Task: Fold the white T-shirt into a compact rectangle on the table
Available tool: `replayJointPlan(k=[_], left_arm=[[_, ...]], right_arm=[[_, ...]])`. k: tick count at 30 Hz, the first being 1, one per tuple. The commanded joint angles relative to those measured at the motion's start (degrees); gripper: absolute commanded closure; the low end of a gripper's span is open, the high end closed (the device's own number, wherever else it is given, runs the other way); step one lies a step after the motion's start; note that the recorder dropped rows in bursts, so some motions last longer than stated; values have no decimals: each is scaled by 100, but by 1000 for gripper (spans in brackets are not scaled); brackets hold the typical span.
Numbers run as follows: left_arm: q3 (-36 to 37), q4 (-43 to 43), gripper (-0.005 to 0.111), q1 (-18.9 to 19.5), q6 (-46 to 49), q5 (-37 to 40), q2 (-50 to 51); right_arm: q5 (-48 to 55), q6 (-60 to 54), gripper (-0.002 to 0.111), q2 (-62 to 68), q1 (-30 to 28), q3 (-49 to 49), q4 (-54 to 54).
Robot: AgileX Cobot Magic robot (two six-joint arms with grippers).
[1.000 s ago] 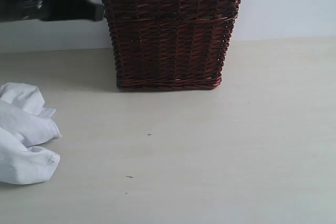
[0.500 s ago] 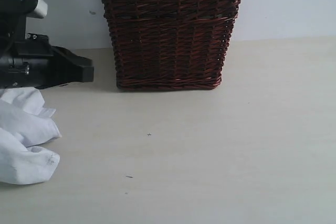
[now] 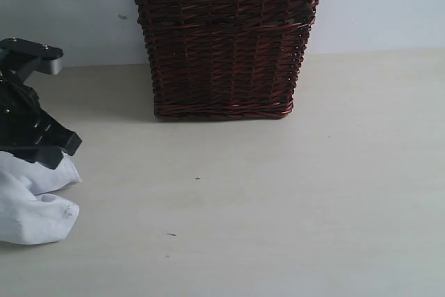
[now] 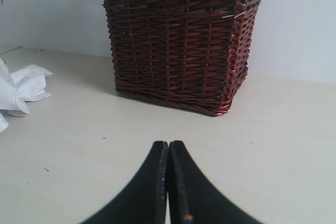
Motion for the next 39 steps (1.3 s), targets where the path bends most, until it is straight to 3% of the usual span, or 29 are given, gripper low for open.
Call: replayJointPlan(k=[1, 8, 12, 14, 15, 16, 22, 25, 27, 30, 32, 36, 39], left_arm=[[46, -151, 53, -327, 407, -199, -7], [239, 965, 57, -390, 169, -717, 476], [267, 1301, 57, -390, -33, -1392, 998], [267, 2071, 72, -390, -702, -1604, 1208], [267, 2294, 97, -390, -804, -1534, 1312], [267, 2309, 107, -390, -804, -1535, 1312], [9, 1404, 107, -526, -99, -1518, 989], [-14, 1862, 105, -526, -89, -1062, 987], [-14, 2335, 86, -453, -388, -775, 987], [-14, 2342, 54, -291, -756, -799, 987], [-14, 2193, 40, -195, -755, -745, 1039], [5, 2166, 49, -38, -726, -564, 1289], [5, 2166, 67, -26, -726, -602, 1488]], right_arm=[[-75, 8, 108, -29, 7, 25, -1], [-75, 8, 108, -29, 7, 25, -1], [-75, 8, 108, -29, 7, 25, -1], [-75, 8, 108, -29, 7, 25, -1], [-75, 8, 108, -29, 7, 25, -1], [-75, 8, 108, -29, 7, 25, -1], [-75, 8, 108, -29, 7, 25, -1], [-75, 8, 108, -29, 7, 25, -1], [-75, 8, 108, -29, 7, 25, -1], [-75, 8, 108, -29, 7, 25, -1], [-75, 8, 108, -29, 7, 25, -1], [-75, 8, 108, -29, 7, 25, -1], [-75, 8, 108, -29, 7, 25, -1]])
